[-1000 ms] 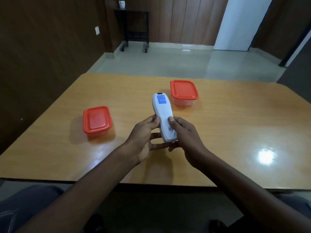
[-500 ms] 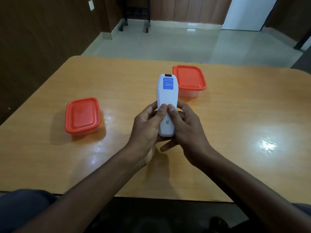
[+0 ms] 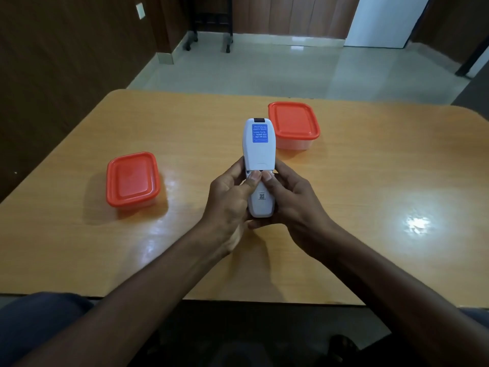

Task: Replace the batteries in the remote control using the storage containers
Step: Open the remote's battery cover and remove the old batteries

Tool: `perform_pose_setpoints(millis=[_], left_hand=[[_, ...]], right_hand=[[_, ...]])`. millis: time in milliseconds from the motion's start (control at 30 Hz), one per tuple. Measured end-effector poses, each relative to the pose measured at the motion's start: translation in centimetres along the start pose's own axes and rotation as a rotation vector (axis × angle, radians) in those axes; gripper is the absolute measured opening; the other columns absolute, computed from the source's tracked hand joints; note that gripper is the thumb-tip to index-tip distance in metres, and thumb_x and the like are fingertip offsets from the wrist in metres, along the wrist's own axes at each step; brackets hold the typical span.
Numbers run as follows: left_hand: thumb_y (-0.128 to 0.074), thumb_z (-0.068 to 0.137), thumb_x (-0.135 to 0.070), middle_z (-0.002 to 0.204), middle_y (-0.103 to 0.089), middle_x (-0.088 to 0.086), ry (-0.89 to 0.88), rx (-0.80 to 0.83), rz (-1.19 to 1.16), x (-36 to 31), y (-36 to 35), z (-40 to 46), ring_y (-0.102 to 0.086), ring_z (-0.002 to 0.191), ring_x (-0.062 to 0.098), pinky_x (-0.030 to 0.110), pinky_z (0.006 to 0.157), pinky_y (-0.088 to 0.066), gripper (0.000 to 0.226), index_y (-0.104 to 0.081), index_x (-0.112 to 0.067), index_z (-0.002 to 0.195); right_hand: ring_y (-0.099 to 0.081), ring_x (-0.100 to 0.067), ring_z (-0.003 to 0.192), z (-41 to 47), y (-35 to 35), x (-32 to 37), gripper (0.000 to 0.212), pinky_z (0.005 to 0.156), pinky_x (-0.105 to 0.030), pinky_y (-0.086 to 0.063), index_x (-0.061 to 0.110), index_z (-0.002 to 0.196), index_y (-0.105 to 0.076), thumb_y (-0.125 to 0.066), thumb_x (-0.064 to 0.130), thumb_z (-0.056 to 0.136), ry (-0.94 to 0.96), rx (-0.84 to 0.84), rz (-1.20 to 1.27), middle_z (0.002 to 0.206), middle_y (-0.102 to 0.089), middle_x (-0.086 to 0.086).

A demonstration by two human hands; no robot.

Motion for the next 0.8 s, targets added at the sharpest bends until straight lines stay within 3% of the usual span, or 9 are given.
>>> perform_pose_setpoints(millis=[167, 300, 433, 533, 667, 800], left_hand=[[-0.055, 0.100, -0.013, 0.126, -0.070, 0.010, 0.052, 0.045, -0.006, -0.9, -0.3, 0.5, -0.070, 0.103, 0.030, 0.051, 0.077, -0.060, 0.039, -0.057, -0.022, 0.138], [-0.057, 0.096, -0.006, 0.125, -0.069, 0.016, 0.097, 0.006, -0.073, -0.8, 0.2, 0.9, -0.068, 0.110, 0.043, 0.058, 0.082, -0.058, 0.042, -0.056, -0.020, 0.135], [-0.056, 0.092, 0.004, 0.129, -0.066, 0.020, 0.122, 0.015, -0.187, -0.5, 0.5, 0.9, -0.070, 0.093, 0.035, 0.040, 0.061, -0.060, 0.049, -0.053, -0.017, 0.137], [-0.059, 0.089, 0.008, 0.128, -0.067, 0.021, 0.115, 0.016, -0.216, -0.3, 0.3, 0.9, -0.073, 0.084, 0.031, 0.041, 0.061, -0.061, 0.053, -0.053, -0.017, 0.136], [-0.065, 0.089, 0.005, 0.122, -0.073, 0.014, 0.100, -0.003, -0.222, 0.4, 0.0, 0.9, -0.074, 0.095, 0.033, 0.046, 0.074, -0.061, 0.054, -0.052, -0.019, 0.135], [-0.068, 0.091, -0.003, 0.113, -0.076, 0.007, 0.111, -0.027, -0.232, 0.9, -0.6, 0.7, -0.074, 0.098, 0.032, 0.042, 0.067, -0.063, 0.051, -0.050, -0.019, 0.137]], right_hand=[[-0.074, -0.031, 0.097, 0.1, 0.5, 0.8, 0.044, 0.061, -0.048, -0.064, 0.033, 0.148, -0.047, -0.054, 0.026, 0.105, 0.053, -0.015, -0.090, 0.118, -0.066, -0.010], [-0.071, -0.018, 0.098, -0.2, 1.2, 0.3, 0.060, 0.061, -0.039, -0.064, 0.024, 0.146, -0.052, -0.075, 0.031, 0.090, 0.123, -0.177, -0.368, 0.124, -0.064, 0.000], [-0.063, -0.009, 0.088, -0.9, 1.2, 0.9, 0.055, 0.069, -0.027, -0.055, 0.019, 0.126, -0.070, -0.085, 0.039, 0.077, 0.441, -0.316, -0.809, 0.107, -0.066, 0.002], [-0.064, -0.011, 0.079, -1.0, 1.3, 1.4, 0.050, 0.066, -0.035, -0.057, 0.023, 0.117, -0.075, -0.086, 0.039, 0.071, 0.435, -0.358, -0.850, 0.096, -0.068, 0.003], [-0.067, -0.009, 0.081, -1.0, 1.4, 1.7, 0.052, 0.068, -0.031, -0.058, 0.023, 0.114, -0.072, -0.084, 0.038, 0.065, 0.365, -0.371, -0.849, 0.098, -0.075, 0.007], [-0.067, -0.012, 0.082, -0.9, 1.5, 1.8, 0.054, 0.068, -0.030, -0.057, 0.018, 0.114, -0.068, -0.084, 0.040, 0.067, 0.341, -0.389, -0.853, 0.096, -0.074, 0.003]])
Point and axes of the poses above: each hand's wrist, its own z-axis towards the middle knuckle, its own y-axis out of the back of the hand, x = y × z, the point moved 4 cm from there along z, towards the middle knuckle
